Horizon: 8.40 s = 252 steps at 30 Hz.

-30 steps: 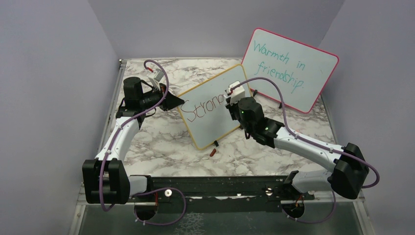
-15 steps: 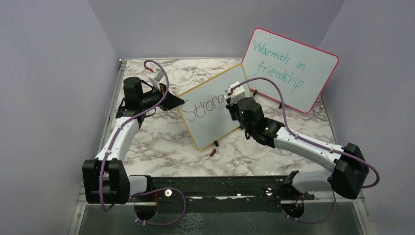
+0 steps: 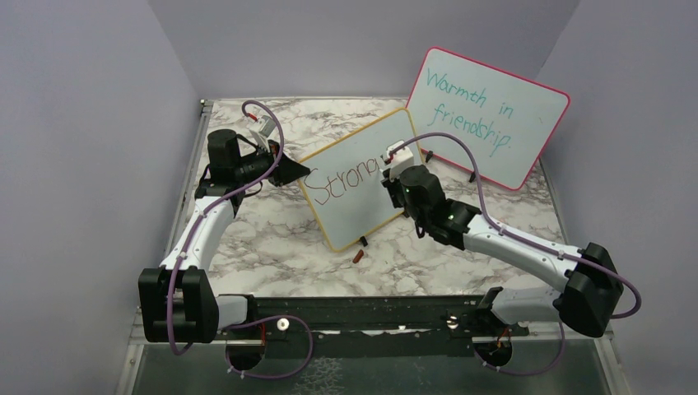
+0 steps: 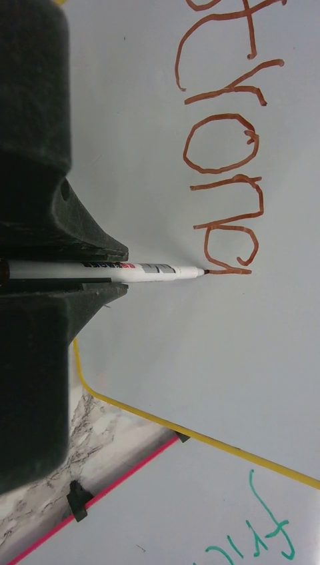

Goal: Write a sentence on the whiteboard

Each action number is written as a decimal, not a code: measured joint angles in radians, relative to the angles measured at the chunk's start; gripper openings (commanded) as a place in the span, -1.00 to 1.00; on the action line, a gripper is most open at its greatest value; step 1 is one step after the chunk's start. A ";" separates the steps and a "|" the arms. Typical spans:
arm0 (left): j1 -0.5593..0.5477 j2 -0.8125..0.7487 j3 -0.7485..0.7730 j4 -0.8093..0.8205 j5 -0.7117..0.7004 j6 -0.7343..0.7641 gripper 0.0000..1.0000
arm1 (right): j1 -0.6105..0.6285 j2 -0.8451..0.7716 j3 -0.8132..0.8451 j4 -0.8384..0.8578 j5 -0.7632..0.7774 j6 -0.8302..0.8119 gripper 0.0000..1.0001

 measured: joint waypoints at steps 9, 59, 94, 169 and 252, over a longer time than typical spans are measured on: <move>0.000 0.000 0.000 0.000 0.000 0.000 -1.00 | 0.000 -0.011 -0.009 -0.058 -0.010 0.024 -0.98; 0.000 -0.001 0.002 -0.007 0.000 0.008 -1.00 | -0.002 -0.130 -0.011 -0.101 -0.100 0.041 -0.99; -0.002 0.000 0.011 -0.023 0.000 0.014 -1.00 | -0.169 -0.062 -0.014 0.040 -0.128 -0.041 -0.99; -0.002 0.006 0.013 -0.025 -0.006 0.015 -1.00 | -0.189 -0.016 -0.008 0.046 -0.248 -0.082 -0.99; -0.002 0.006 0.019 -0.039 -0.007 0.019 -1.00 | -0.189 0.014 0.023 0.097 -0.137 -0.074 -0.99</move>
